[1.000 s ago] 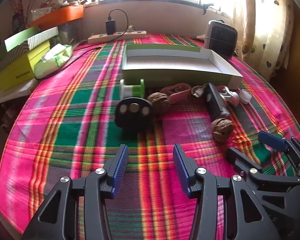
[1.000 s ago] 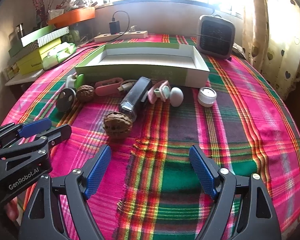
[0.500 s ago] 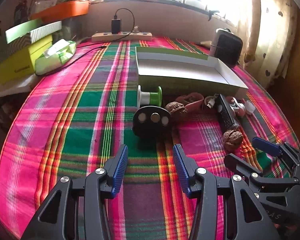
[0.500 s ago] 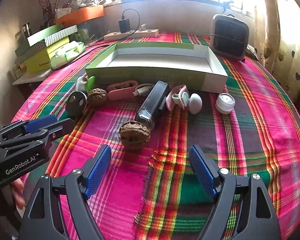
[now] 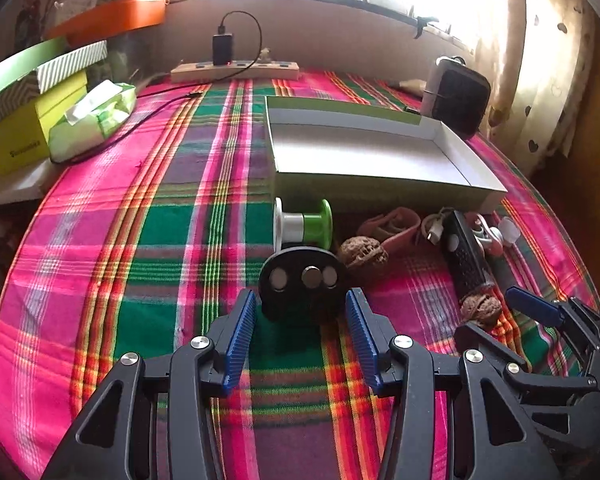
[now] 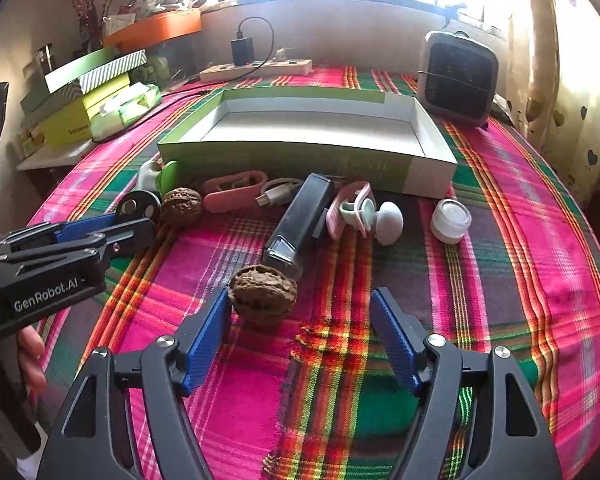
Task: Organize objects
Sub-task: 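Close the right gripper on the brown walnut while the left gripper grasps the black dotted disc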
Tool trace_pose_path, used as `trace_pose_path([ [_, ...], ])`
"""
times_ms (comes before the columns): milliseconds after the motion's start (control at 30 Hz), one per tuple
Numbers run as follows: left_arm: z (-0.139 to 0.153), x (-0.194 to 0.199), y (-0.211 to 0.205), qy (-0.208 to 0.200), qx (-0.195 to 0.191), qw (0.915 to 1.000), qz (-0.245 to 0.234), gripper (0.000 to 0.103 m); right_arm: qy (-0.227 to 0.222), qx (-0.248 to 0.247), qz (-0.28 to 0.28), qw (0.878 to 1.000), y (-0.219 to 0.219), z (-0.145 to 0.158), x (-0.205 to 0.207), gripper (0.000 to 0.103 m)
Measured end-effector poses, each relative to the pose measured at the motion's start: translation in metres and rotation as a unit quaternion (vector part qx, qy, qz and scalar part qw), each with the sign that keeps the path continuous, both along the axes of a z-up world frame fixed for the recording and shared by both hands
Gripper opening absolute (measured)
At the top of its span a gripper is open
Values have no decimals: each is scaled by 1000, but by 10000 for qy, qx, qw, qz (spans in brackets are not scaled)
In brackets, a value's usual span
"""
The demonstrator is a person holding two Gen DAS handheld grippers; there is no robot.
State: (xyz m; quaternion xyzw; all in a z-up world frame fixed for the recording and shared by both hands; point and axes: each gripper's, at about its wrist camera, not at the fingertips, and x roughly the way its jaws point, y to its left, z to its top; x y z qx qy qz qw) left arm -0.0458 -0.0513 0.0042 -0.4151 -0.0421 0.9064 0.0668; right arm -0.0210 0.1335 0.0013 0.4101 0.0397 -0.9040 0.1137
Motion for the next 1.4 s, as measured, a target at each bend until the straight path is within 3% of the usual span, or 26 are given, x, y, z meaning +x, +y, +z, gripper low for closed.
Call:
trace_pose_path([
  [333, 0, -5, -7, -58, 330, 9994, 41, 44, 42, 56, 13, 10000, 3, 1, 2, 56],
  [567, 1, -4, -7, -60, 345, 9993, 110, 30, 63, 60, 38, 10000, 4, 1, 4, 45],
  [833, 2, -3, -8, -11, 478, 9988, 100, 22, 74, 61, 74, 9999, 3, 2, 7, 34],
  [1000, 4, 0, -7, 40, 510, 9987, 69, 14, 84, 63, 98, 9999, 4, 2, 9, 34],
  [1133, 3, -5, -6, 7, 474, 9988, 94, 15, 88, 54, 99, 9999, 4, 2, 9, 34],
  [1267, 0, -8, -5, -49, 421, 9990, 103, 30, 84, 38, 103, 9999, 4, 2, 9, 34],
  [1400, 1, -9, 0, -45, 229, 9997, 82, 34, 86, 30, 105, 9999, 5, 2, 9, 34],
])
